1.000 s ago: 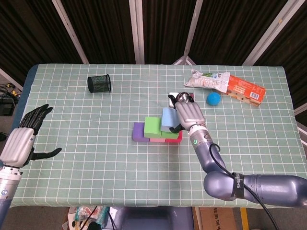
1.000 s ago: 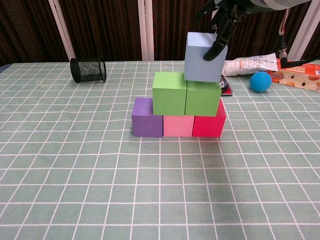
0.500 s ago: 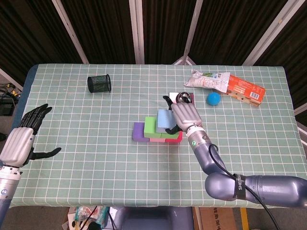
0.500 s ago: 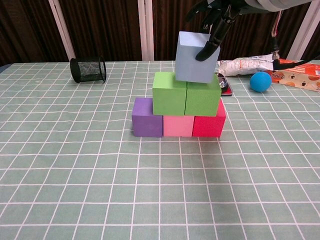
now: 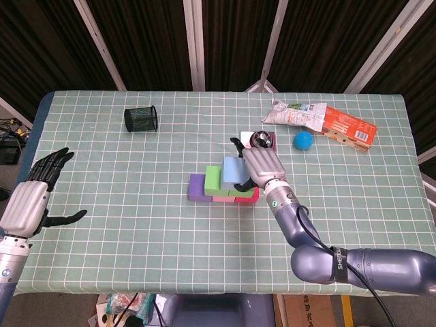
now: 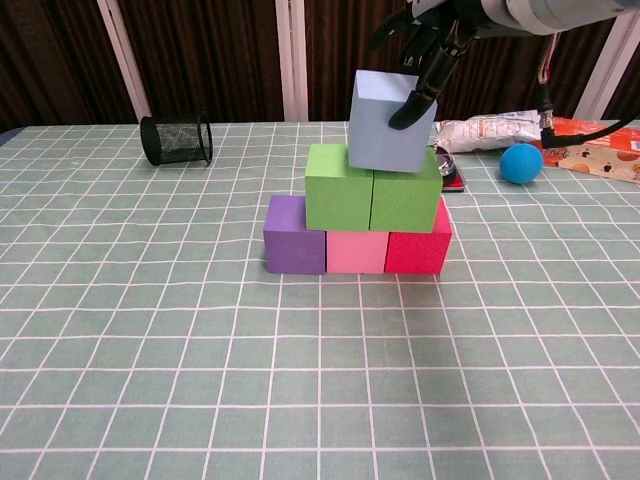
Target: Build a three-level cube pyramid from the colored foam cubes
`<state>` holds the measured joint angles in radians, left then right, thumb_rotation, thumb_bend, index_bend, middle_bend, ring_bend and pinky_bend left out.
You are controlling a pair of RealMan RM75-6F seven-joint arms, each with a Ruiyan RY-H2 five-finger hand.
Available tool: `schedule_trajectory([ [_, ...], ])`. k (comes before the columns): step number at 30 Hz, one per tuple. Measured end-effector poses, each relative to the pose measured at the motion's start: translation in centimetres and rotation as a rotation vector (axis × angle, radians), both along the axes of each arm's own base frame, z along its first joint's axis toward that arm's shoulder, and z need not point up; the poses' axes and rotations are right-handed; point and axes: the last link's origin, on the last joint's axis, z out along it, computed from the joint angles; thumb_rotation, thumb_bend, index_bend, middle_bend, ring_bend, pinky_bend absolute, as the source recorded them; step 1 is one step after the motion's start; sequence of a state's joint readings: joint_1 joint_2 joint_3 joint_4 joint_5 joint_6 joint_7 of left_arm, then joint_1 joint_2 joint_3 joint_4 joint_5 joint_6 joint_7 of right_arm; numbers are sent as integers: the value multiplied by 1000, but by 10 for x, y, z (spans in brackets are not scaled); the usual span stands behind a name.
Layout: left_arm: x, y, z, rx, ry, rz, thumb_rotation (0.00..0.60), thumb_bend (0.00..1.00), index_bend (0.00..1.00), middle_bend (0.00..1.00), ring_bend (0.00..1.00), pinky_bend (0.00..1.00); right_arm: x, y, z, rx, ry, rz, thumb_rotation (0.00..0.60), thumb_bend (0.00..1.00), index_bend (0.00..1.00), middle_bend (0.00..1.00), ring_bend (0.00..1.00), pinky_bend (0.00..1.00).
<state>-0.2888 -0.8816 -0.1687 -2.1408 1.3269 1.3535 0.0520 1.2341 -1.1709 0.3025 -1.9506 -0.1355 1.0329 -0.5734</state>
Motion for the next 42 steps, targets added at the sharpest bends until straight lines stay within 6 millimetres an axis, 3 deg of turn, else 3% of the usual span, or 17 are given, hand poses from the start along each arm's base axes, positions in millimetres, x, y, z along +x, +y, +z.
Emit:
schedule_trajectory([
  [42, -1, 0, 0, -6, -2, 4, 600, 125, 0, 1, 0, 0, 1, -4, -3, -14, 15, -2, 600, 260, 28, 472, 345, 0],
])
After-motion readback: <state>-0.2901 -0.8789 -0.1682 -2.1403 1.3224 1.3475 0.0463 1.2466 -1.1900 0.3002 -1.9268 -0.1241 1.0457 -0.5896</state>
